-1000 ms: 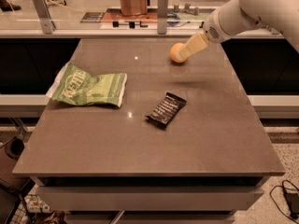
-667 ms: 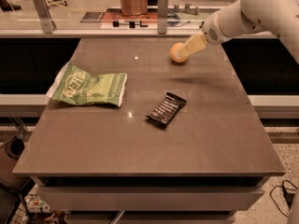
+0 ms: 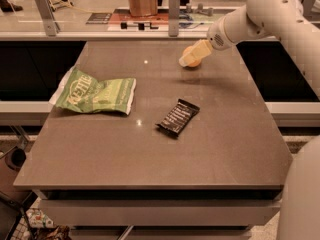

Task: Pick orange

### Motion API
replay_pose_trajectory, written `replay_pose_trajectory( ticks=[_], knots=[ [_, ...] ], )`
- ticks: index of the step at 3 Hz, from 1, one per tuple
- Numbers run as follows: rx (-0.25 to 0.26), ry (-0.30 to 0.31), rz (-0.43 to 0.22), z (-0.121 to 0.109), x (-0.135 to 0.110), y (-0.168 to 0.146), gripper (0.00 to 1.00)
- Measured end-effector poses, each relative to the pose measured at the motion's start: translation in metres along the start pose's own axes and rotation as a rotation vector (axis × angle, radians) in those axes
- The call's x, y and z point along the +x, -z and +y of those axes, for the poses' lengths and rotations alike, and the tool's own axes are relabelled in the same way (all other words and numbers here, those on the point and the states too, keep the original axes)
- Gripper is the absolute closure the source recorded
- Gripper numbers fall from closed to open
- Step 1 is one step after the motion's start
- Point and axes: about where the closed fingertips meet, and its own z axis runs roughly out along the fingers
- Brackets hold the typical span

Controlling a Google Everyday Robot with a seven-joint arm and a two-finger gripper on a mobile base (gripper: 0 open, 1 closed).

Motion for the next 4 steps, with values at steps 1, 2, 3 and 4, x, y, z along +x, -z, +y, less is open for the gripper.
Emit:
replay_pose_trajectory(
  ticks=[1,2,3,4],
  knots=[
    [-0.04,0.002,0.029,0.003,0.003,-0.016,0.0],
    [-0.096,-0.003,0.041,0.007,0.011,-0.032,0.0],
    [-0.143,-0.005,0.035,0.008,0.018,-0.042,0.0],
    [-0.148,-0.005,0.036,0.01,0.018,-0.045,0.18]
  ],
)
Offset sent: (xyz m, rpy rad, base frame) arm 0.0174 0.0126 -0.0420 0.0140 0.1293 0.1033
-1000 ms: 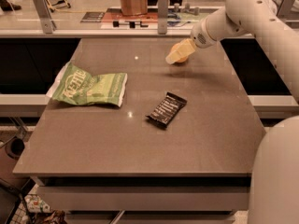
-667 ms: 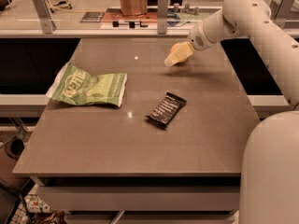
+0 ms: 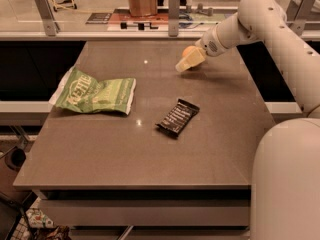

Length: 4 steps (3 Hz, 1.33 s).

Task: Pick orange

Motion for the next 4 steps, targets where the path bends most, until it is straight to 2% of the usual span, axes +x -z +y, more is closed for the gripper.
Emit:
replay_pose_trajectory(
  ticks=[3,4],
  knots=[
    [-0.017,0.0,0.005,0.0045,0.0014,-0.0115,0.88],
    [-0.021,0.0,0.006,0.0055,0.001,-0.0135,1.0]
  ],
)
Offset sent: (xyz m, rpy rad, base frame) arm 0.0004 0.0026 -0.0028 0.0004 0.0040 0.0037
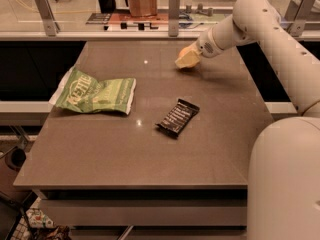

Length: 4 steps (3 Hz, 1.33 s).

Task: Pick orange

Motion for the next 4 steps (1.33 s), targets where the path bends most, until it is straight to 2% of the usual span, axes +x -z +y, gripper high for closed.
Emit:
replay_pose_trajectory(
  ticks=[3,4],
  knots=[
    [0.0,0.0,0.0,0.0,-0.001,0.001,1.0],
    [0.001,0.073,-0.04,0.005,-0.038,0.029,1.0]
  ],
)
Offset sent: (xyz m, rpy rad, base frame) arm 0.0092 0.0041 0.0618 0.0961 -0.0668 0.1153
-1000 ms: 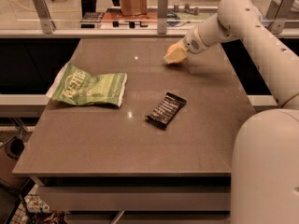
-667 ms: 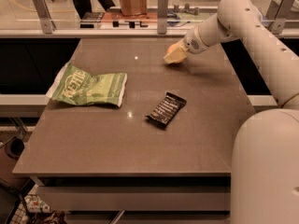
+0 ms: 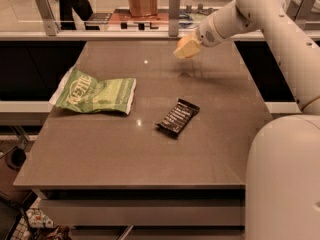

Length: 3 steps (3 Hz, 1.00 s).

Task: Pick orange

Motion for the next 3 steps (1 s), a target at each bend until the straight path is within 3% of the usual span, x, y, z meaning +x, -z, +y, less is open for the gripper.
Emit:
replay_pose_trajectory(
  ticks=[1,2,3],
  knots=[
    [0.003,0.005,-0.004,-0.001,-0.003,0.002,1.0],
    [-0.011,0.021,-0.049,0.002,-0.012,0.009,1.0],
    [-0.016,0.065,-0.148,0.007,-0.031,0.03,1.0]
  ],
)
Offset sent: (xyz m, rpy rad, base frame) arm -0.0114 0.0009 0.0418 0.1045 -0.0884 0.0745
